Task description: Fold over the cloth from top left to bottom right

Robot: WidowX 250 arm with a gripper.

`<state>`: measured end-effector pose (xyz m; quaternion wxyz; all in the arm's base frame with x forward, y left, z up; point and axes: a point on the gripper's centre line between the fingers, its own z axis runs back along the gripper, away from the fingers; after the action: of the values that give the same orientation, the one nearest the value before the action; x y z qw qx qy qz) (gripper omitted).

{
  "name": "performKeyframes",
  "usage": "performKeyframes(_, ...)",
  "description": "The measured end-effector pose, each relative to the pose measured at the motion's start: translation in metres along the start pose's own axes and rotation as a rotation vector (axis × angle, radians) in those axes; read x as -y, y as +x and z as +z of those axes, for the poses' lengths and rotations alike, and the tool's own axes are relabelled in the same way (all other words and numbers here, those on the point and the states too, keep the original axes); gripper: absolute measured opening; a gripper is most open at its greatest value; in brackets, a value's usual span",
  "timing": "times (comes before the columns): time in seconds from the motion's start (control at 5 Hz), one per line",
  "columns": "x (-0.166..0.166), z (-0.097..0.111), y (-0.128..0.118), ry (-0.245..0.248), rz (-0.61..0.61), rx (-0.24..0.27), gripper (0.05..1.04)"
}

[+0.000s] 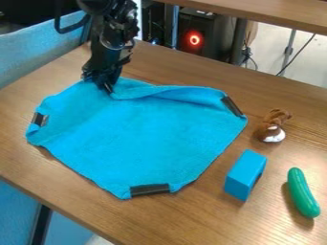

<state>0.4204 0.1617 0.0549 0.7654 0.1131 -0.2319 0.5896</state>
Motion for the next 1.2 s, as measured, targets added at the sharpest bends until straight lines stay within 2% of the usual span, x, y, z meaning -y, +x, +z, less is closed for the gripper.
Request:
performKeyframes(0.2,-0.001,-0.002,-0.002,-0.006,0.001,-0.022,0.147)
performKeyframes(0.4,-0.001,0.005,0.001,0.004,0.038,-0.092,0.064)
performKeyframes(0.6,0.012,0.047,0.022,-0.057,0.093,-0.140,0.054)
performKeyframes(0.8,0.009,0.069,0.025,-0.073,0.098,-0.159,0.054)
performKeyframes(1.0,-0.004,0.087,0.002,-0.054,0.054,-0.141,0.054)
performKeyframes(1.2,-0.020,0.106,-0.049,0.019,0.022,-0.092,0.053)
